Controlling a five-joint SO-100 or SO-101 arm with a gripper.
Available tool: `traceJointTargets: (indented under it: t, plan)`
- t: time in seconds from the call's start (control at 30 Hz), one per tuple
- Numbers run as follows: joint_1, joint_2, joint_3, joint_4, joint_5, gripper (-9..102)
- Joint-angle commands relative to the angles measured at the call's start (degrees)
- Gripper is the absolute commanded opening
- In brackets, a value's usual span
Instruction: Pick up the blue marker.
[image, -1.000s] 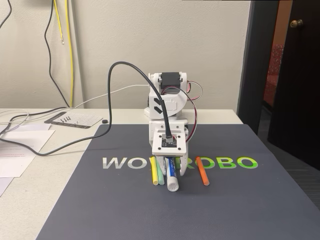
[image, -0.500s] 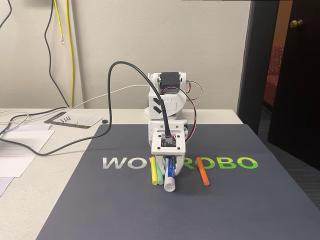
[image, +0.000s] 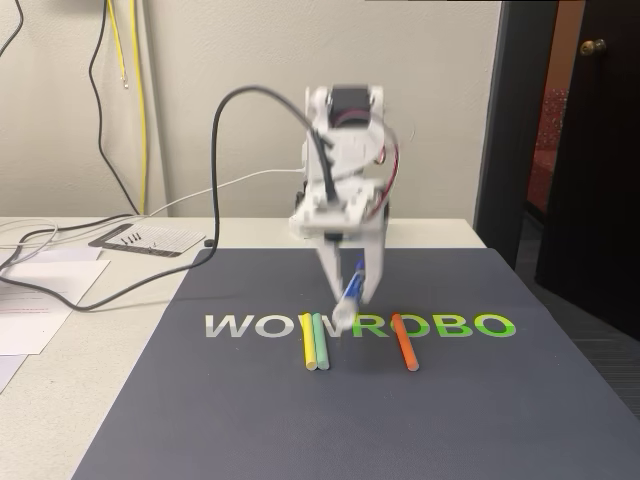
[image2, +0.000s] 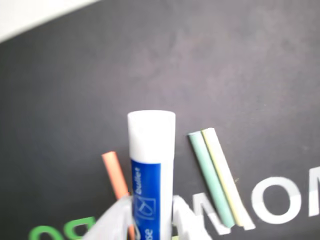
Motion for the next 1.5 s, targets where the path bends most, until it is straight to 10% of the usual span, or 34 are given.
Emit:
traceJointTargets:
  t: [0.0, 0.4, 1.47]
  plan:
    - [-1.3, 9.0, -1.3, 9.8, 6.9, 0]
    - [-2.8, 25.3, 1.8, 10.4, 38.4, 0]
    - [-3.3, 77.6, 51.7, 10.3, 77.6, 0]
